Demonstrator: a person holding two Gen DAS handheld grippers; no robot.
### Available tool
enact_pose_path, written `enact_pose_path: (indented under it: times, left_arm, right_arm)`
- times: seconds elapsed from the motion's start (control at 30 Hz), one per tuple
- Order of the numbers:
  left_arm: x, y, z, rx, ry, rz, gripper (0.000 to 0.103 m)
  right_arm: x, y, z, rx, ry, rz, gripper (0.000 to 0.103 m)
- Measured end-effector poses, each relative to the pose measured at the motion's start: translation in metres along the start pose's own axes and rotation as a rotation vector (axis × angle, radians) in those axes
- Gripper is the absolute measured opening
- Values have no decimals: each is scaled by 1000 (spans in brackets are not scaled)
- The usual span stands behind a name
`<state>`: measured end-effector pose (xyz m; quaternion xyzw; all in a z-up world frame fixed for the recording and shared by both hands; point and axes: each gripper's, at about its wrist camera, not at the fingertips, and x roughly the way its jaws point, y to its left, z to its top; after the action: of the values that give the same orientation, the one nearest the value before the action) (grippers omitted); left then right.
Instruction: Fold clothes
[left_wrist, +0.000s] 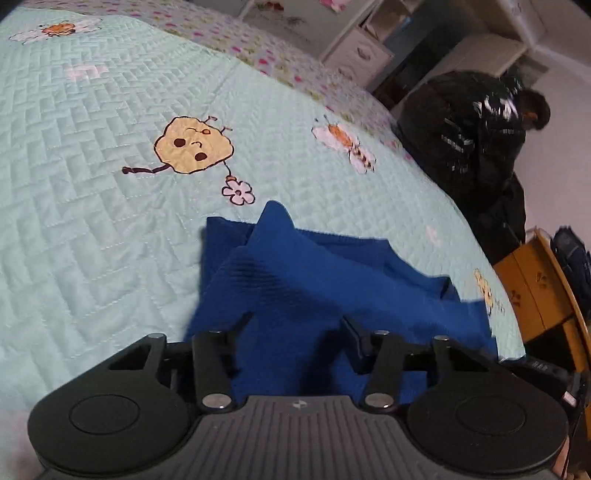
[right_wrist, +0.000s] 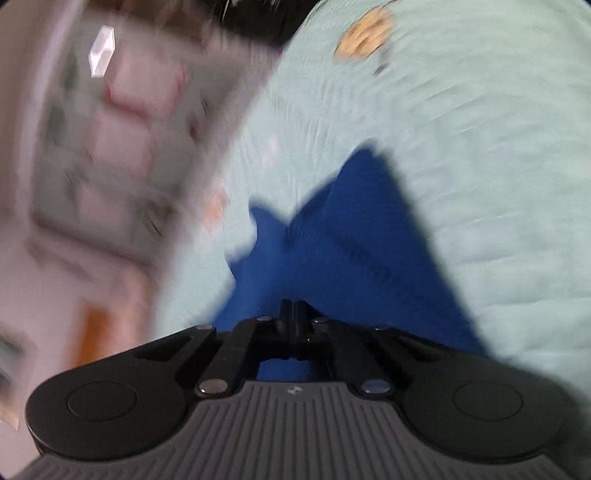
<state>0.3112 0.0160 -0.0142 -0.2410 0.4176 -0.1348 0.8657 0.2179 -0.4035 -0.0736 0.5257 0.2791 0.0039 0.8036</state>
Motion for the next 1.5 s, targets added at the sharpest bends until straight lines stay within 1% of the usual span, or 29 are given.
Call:
enact_pose_path:
  times: [0.03,0.07,0.1,0.13,0.17,0.2,0.27,0.3,0.33,0.37,0.43,0.47,0.53,0.57,0.6,0.63,0.7,0.73,0.8,0.87,1.0,1.2,1.4,1.47,1.5]
  left_arm:
    - [-6,-2,3,0,4,33,54]
    - [-12,-4,6,0,8,65,59]
    - [-19,-15,7,40,9,125,72]
    - [-26,-27,8,85,9,187,80]
    - [-34,-42,8,141,4,243,89]
    - [-38,-54,10,190,1,271,95]
    - [-49,-83,9,268,21,305,103]
    - [-52,-95,9,272,63,343,102]
    - [-53,-106,9,272,108,383,102]
    - [-51,-112,8,245,176,410,102]
    - [-44,-116,6,151,345,411,102]
    - [-40,-117,3,110,416,405,102]
    - [-35,-120,-4,78,501,391,102]
    - [-32,-124,-7,81,529,391,102]
    - [-30,-127,-10,93,552,399,102]
    - [-26,-131,-13,115,571,415,102]
    - [-24,-138,-15,155,569,443,102]
    - [-24,-138,-14,154,566,448,102]
    - [-24,-137,-13,148,560,457,102]
    - [-24,-137,-13,148,559,469,102]
    - [-24,-136,-16,182,577,497,102]
    - [-27,-132,-15,161,578,494,102]
    - [-29,-135,-16,167,576,489,102]
    - [-33,-138,-15,182,550,487,101]
    - [-40,-144,-14,226,479,481,95]
  right_arm:
    - [-8,3,3,-18,-13,-31,2]
    - [-17,5,6,-36,-25,-61,7]
    - [-25,13,7,-75,-35,-102,20]
    - [-33,25,6,-131,-45,-136,28]
    - [-39,38,3,-196,-48,-158,47]
    - [-44,51,-1,-262,-50,-177,65]
    - [-43,83,-14,-382,25,-233,79]
    - [-43,100,-21,-442,66,-262,82]
    - [-42,116,-28,-501,108,-291,83]
    - [-41,132,-35,-560,151,-319,83]
    - [-40,158,-47,-574,240,-355,84]
    - [-41,171,-53,-571,283,-367,85]
    - [-34,197,-66,-572,363,-410,90]
    - [-34,208,-77,-575,409,-451,97]
    - [-30,212,-83,-581,452,-493,100]
    - [-25,214,-87,-588,495,-535,100]
    - [-15,218,-96,-601,581,-618,99]
    - [-10,221,-100,-607,624,-659,99]
    - [-8,217,-102,-594,634,-691,99]
    - [-8,213,-104,-577,643,-699,99]
    - [-13,217,-107,-586,638,-721,99]
    - [-14,222,-107,-588,632,-721,99]
    - [-13,220,-107,-580,639,-719,99]
    - [-15,221,-107,-575,641,-702,99]
    - [-17,221,-106,-573,636,-693,99]
